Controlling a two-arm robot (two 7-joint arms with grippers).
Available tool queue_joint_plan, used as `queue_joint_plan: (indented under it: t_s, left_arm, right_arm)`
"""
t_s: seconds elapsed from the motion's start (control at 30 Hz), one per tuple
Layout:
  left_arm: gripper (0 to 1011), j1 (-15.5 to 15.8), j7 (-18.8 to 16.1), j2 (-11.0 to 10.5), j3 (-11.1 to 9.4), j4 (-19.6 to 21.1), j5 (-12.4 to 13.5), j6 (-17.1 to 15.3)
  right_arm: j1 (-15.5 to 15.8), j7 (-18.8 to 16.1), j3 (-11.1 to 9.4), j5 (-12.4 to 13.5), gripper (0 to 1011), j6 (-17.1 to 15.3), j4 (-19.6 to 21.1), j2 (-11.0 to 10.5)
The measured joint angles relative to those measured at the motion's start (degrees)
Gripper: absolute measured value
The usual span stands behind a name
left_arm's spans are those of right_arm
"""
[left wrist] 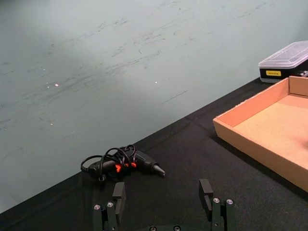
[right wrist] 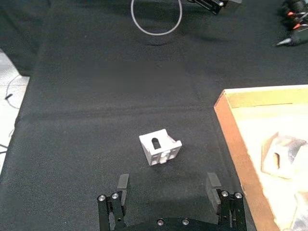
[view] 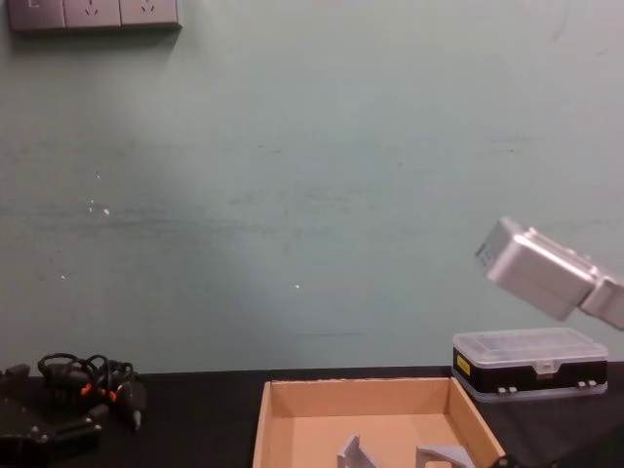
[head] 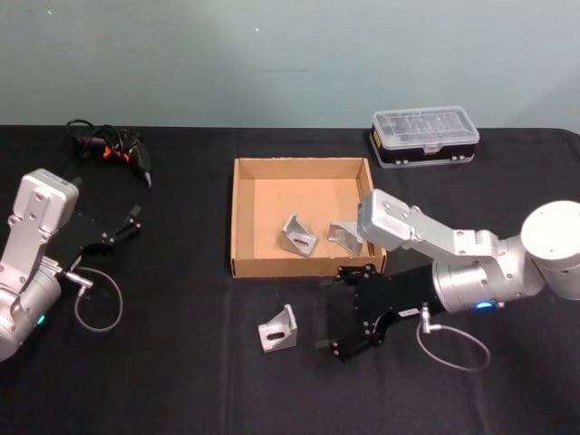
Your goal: Use one hand to pick up the angle iron from the table and place it into the box.
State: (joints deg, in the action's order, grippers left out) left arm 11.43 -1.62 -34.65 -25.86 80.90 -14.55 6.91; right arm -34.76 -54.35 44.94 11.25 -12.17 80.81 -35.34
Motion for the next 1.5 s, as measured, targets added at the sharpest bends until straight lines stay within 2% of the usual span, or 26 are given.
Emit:
queue_joint_plan:
  t_s: [0.2,0.7,1.5]
  left_arm:
    - [1000,0.00,0.00,0.00,0.00,0.00,0.00,0.00]
    - [1000,0.00,0.00,0.00,0.00,0.00,0.00,0.00]
    - [1000,0.00,0.00,0.00,0.00,0.00,0.00,0.00]
  right_arm:
    - [-2.63,-1.79,2.23,-0.28,1000,0.84,-2.93,1.68]
    - [-7.32,-4.11,5.86,-0.04,1000,3.10,-9.17,5.18]
    - [-9.54,-4.29,9.57,0.45,1000,4.62,-12.80,8.33]
